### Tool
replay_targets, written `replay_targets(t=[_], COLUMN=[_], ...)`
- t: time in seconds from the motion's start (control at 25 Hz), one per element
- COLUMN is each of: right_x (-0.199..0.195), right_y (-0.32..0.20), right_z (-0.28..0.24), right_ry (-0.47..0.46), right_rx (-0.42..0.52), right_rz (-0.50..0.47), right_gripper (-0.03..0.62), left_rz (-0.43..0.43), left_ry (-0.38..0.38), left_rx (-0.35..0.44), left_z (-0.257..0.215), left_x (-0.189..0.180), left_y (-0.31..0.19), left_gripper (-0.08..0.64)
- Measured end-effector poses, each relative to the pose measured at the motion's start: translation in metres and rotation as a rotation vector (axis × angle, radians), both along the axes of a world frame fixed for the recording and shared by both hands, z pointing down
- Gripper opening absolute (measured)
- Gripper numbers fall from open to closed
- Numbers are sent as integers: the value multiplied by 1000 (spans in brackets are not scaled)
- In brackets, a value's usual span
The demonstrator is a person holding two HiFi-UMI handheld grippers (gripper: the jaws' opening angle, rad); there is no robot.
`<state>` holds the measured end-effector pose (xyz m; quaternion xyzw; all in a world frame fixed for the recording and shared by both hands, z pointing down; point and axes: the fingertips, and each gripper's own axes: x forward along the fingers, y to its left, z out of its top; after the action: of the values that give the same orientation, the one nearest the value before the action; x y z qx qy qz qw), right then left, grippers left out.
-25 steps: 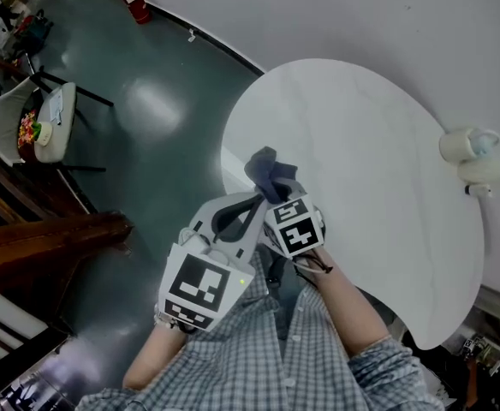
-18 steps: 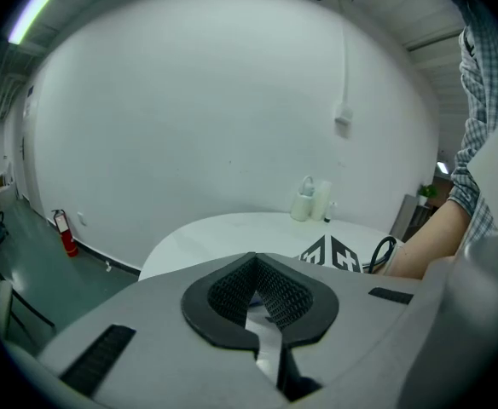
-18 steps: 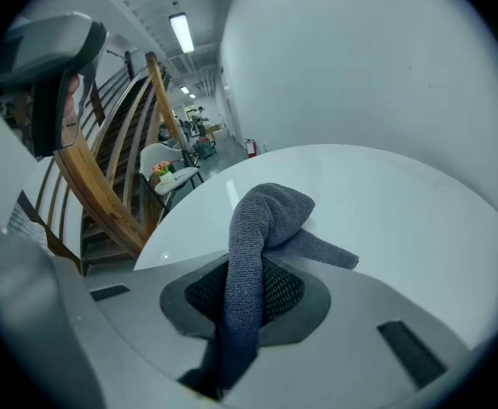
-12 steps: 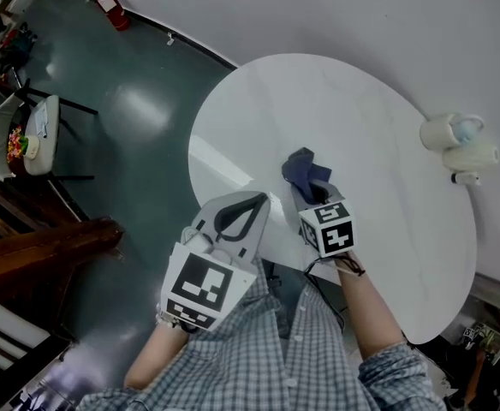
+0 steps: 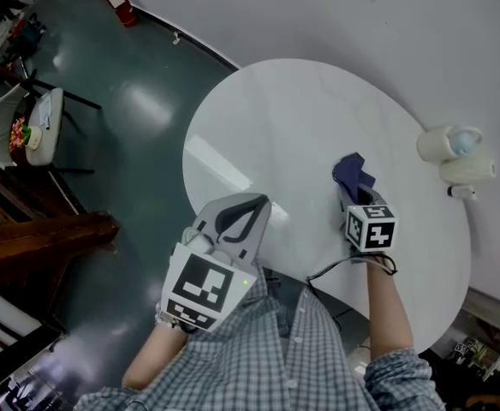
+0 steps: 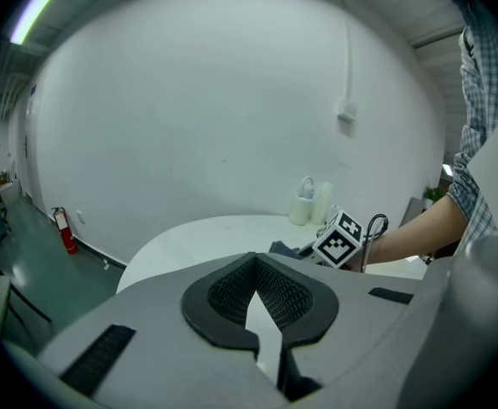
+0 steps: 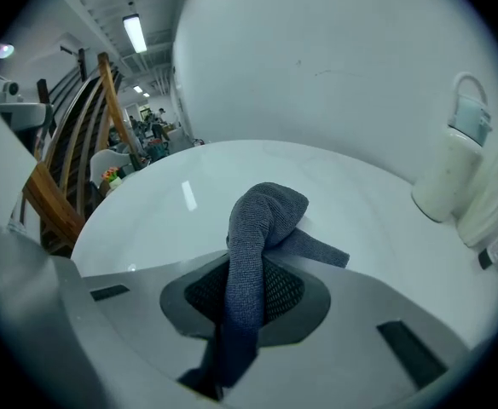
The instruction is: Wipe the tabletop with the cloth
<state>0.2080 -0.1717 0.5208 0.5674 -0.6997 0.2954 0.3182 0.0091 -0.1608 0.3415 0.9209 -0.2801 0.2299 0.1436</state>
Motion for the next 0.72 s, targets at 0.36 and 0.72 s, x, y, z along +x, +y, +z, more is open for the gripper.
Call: replay_targets(t=[0.36, 0.72], right_x=[72, 61], right_y=[-19, -24], right_z=[1, 0], right_ry=[82, 34], right_rx=[-2, 4], right_rz=[96, 120], right_gripper=[52, 52], left_rz=[-20, -56], left_ry=[-15, -12], left_rx=[4, 5], left_z=[-2, -3], left_x=[5, -5], left_y=[6, 9], left_gripper=[5, 5])
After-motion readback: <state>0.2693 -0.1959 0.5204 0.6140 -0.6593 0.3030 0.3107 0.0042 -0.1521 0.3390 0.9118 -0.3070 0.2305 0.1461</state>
